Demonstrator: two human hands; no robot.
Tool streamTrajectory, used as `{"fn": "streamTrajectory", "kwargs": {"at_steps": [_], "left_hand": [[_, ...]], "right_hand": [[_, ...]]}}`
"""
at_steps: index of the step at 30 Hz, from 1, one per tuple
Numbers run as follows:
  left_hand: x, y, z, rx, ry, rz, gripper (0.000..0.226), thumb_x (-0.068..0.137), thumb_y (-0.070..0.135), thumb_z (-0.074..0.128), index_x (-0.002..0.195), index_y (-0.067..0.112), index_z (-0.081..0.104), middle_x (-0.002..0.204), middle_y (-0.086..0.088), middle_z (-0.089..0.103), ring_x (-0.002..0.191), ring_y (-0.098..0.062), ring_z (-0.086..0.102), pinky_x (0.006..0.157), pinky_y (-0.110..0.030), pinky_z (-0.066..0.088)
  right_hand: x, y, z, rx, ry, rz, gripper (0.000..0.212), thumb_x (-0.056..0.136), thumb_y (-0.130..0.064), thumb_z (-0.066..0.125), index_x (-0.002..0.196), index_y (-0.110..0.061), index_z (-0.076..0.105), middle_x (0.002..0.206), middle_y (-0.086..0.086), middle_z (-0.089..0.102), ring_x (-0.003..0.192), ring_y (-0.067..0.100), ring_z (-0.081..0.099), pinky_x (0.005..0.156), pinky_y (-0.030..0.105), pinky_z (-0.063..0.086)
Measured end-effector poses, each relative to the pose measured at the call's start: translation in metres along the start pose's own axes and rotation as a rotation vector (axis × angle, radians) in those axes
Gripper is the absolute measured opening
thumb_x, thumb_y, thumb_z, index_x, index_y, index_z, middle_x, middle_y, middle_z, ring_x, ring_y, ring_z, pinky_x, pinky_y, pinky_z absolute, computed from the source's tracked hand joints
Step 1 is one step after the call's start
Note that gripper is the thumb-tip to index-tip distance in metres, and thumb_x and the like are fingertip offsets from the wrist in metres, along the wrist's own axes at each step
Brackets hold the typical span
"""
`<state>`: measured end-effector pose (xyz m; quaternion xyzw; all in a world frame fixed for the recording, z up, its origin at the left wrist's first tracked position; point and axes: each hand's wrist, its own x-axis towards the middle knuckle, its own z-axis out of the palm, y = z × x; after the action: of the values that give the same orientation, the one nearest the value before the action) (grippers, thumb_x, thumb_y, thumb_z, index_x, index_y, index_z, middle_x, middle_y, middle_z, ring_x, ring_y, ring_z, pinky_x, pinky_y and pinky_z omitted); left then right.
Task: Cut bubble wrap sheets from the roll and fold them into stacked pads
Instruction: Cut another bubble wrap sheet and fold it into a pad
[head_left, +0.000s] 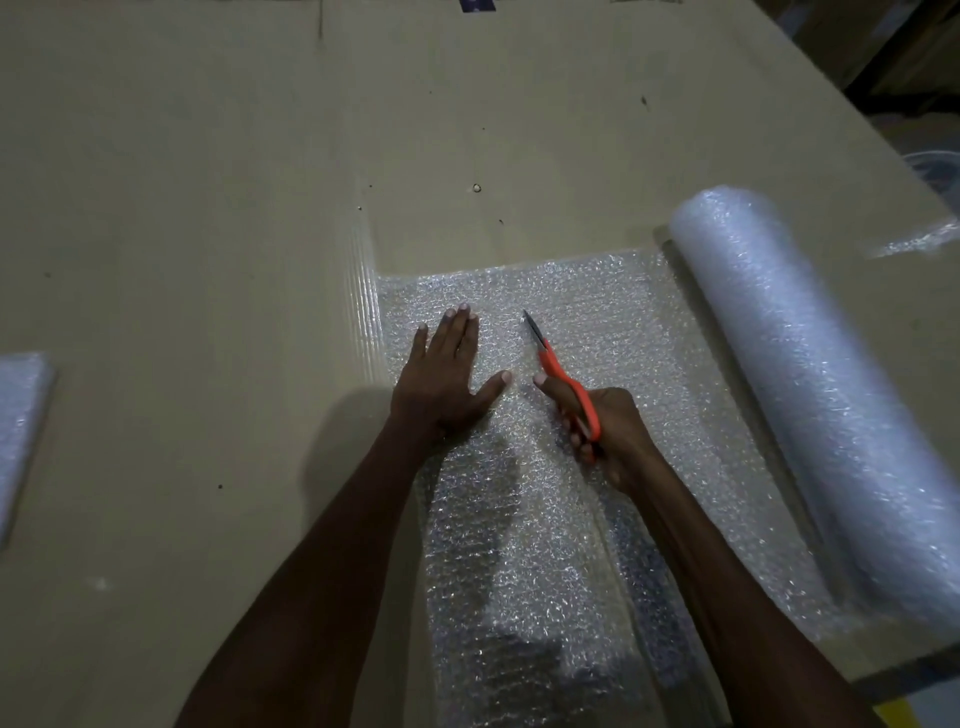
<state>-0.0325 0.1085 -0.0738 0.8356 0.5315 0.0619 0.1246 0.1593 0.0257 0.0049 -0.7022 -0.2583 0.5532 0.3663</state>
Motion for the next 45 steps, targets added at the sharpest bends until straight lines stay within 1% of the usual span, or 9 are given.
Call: {"fn": "streamTrajectory", "kwargs": {"at_steps": [4,7,13,16,20,26,30,39,45], "left_hand": [[-0.001,-0.001,0.002,0.004,0.018,0.002,0.092,0.095,0.072,0.016,0.159,0.009,0.004,0.167,-0.007,-0.004,0.154,-0.019,-0.007,0.124,-0.046,-0.002],[-0.001,-0.001,0.003,0.005,0.015,0.001,0.094,0.093,0.074,0.012,0.159,0.009,0.004,0.167,-0.008,-0.004,0.154,-0.02,-0.006,0.125,-0.048,0.001],[0.001,-0.001,0.003,0.006,0.011,0.003,0.097,0.091,0.076,0.009,0.159,0.007,0.005,0.167,-0.008,-0.003,0.154,-0.021,-0.005,0.125,-0.048,0.001],[-0.001,-0.001,0.004,0.01,0.046,0.009,0.094,0.093,0.074,0.013,0.159,0.007,0.008,0.167,-0.009,-0.001,0.154,-0.021,-0.004,0.125,-0.048,0.002],[-0.001,-0.001,0.005,0.012,0.063,0.01,0.092,0.095,0.073,0.017,0.159,0.006,0.01,0.167,-0.01,0.002,0.154,-0.021,-0.002,0.125,-0.048,0.003],[-0.002,0.0,0.005,0.0,0.072,0.003,0.093,0.095,0.074,0.015,0.159,0.007,0.01,0.167,-0.008,0.002,0.154,-0.02,-0.002,0.125,-0.049,0.004],[-0.002,0.0,0.006,-0.008,0.077,-0.002,0.093,0.094,0.074,0.014,0.159,0.008,0.01,0.168,-0.008,0.002,0.154,-0.019,-0.002,0.125,-0.048,0.004],[-0.002,0.0,0.006,0.007,0.087,-0.006,0.093,0.095,0.074,0.018,0.159,0.007,0.011,0.167,-0.008,0.003,0.155,-0.02,0.0,0.125,-0.048,0.005],[-0.002,0.0,0.005,0.01,0.084,-0.004,0.093,0.095,0.074,0.018,0.159,0.007,0.011,0.167,-0.009,0.004,0.154,-0.02,0.001,0.125,-0.049,0.006]], "right_hand": [[0.003,0.001,0.0,-0.003,0.002,-0.007,0.044,0.075,-0.037,0.089,0.063,-0.004,0.064,0.049,0.009,0.051,0.032,0.014,0.039,0.035,0.019,0.029],[0.004,-0.002,0.001,0.0,-0.002,-0.003,0.044,0.076,-0.039,0.088,0.06,-0.006,0.063,0.049,0.007,0.051,0.034,0.014,0.039,0.035,0.019,0.029],[0.011,-0.006,0.004,-0.005,-0.01,-0.012,0.044,0.075,-0.038,0.089,0.062,-0.004,0.064,0.054,0.01,0.052,0.036,0.014,0.039,0.036,0.02,0.029],[0.011,-0.004,0.003,-0.005,-0.024,-0.011,0.045,0.076,-0.037,0.089,0.058,-0.006,0.062,0.05,0.009,0.05,0.035,0.015,0.038,0.035,0.019,0.028],[0.015,-0.013,0.006,0.008,-0.041,-0.022,0.044,0.077,-0.039,0.087,0.059,-0.007,0.064,0.049,0.006,0.052,0.038,0.014,0.04,0.037,0.02,0.03],[0.019,-0.011,0.008,0.001,-0.024,-0.036,0.043,0.075,-0.036,0.089,0.062,-0.002,0.066,0.052,0.01,0.053,0.037,0.016,0.04,0.037,0.021,0.03],[0.021,-0.02,0.012,0.011,-0.025,-0.011,0.044,0.077,-0.039,0.088,0.06,-0.006,0.064,0.048,0.006,0.053,0.037,0.013,0.041,0.037,0.02,0.031],[0.027,-0.023,0.015,0.03,-0.02,-0.005,0.042,0.078,-0.036,0.087,0.064,-0.004,0.065,0.05,0.007,0.054,0.034,0.012,0.041,0.034,0.018,0.031],[0.034,-0.025,0.015,0.005,-0.025,-0.009,0.041,0.076,-0.034,0.089,0.059,-0.006,0.064,0.049,0.007,0.053,0.034,0.013,0.041,0.035,0.019,0.03]]}}
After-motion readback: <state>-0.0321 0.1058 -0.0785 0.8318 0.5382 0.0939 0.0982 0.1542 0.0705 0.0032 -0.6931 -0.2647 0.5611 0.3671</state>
